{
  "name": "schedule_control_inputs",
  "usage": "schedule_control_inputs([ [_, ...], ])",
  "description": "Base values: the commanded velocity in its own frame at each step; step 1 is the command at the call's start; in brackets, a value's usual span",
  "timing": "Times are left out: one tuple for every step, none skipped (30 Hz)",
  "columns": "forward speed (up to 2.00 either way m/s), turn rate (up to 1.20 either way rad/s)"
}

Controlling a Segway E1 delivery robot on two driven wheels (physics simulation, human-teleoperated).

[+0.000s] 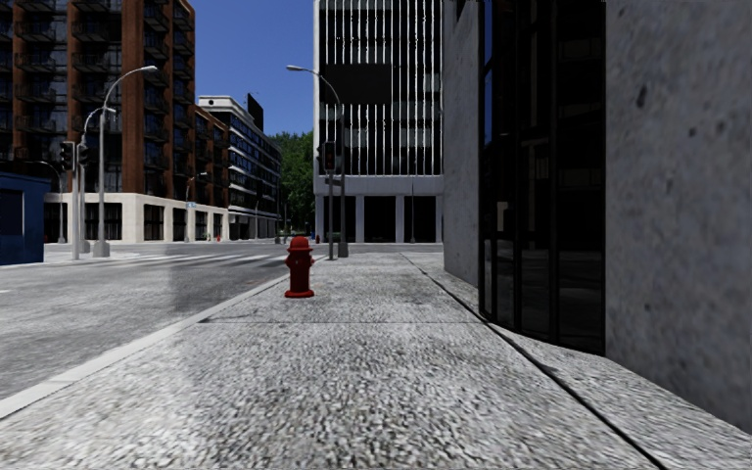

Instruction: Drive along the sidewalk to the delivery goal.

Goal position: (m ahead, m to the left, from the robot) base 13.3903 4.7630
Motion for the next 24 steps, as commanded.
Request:
schedule_control_inputs([
  [2.00,0.00],
  [2.00,0.00],
  [2.00,0.00],
  [2.00,0.00],
  [2.00,0.00],
  [2.00,0.00],
  [2.00,0.00],
  [2.00,0.00],
  [2.00,0.00],
  [2.00,0.00],
  [2.00,0.00],
  [2.00,0.00],
  [2.00,0.00],
  [2.00,0.00],
  [2.00,0.00],
  [2.00,0.00],
  [2.00,0.00],
  [2.00,0.00],
  [2.00,0.00],
  [2.00,0.00],
  [2.00,0.00],
  [2.00,0.00],
  [2.00,0.00],
  [2.00,0.00],
])
